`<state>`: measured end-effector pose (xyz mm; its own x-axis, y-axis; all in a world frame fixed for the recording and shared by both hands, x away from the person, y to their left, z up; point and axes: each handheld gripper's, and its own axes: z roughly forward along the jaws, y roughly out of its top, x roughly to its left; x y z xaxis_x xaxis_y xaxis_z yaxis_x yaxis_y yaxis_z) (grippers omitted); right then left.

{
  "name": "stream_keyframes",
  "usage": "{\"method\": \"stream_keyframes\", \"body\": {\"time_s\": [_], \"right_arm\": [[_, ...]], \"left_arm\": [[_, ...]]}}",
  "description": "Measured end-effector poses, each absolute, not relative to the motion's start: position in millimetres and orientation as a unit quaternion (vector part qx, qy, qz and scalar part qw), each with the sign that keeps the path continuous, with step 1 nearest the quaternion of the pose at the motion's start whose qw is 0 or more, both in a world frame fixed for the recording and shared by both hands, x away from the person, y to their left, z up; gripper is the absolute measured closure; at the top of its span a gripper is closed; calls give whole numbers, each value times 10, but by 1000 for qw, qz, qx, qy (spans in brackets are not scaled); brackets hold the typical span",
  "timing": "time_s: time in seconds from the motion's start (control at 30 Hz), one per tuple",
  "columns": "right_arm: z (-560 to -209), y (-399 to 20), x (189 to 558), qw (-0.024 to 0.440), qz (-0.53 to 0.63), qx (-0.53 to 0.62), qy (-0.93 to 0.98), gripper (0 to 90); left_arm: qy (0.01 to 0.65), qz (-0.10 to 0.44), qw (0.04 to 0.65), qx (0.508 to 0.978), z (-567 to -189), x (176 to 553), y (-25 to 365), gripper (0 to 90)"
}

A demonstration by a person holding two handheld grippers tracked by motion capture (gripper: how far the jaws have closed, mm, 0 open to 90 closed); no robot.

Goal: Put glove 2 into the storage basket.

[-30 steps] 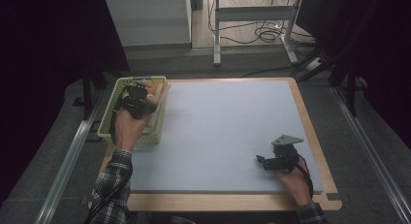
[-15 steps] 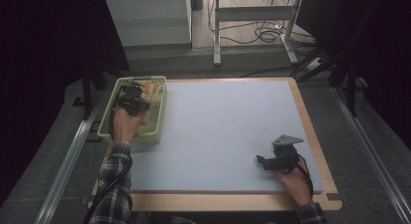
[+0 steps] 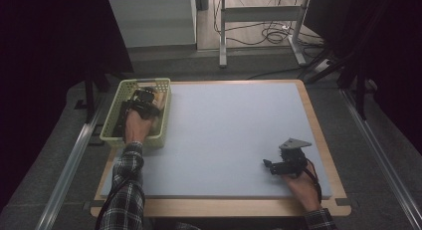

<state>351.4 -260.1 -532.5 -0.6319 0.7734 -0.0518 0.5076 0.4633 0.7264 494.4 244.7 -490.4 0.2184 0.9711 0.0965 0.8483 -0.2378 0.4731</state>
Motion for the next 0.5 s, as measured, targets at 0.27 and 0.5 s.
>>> {"method": "stream_keyframes", "body": {"time_s": [0.27, 0.5], "right_arm": [[-5325, -2601, 3514, 191, 348, 384, 834, 122], [-5325, -2600, 3514, 191, 348, 384, 834, 122]], "left_arm": [[599, 177, 134, 770, -5048, 5026, 2424, 416], [620, 169, 162, 749, -4991, 4996, 2572, 138]]}}
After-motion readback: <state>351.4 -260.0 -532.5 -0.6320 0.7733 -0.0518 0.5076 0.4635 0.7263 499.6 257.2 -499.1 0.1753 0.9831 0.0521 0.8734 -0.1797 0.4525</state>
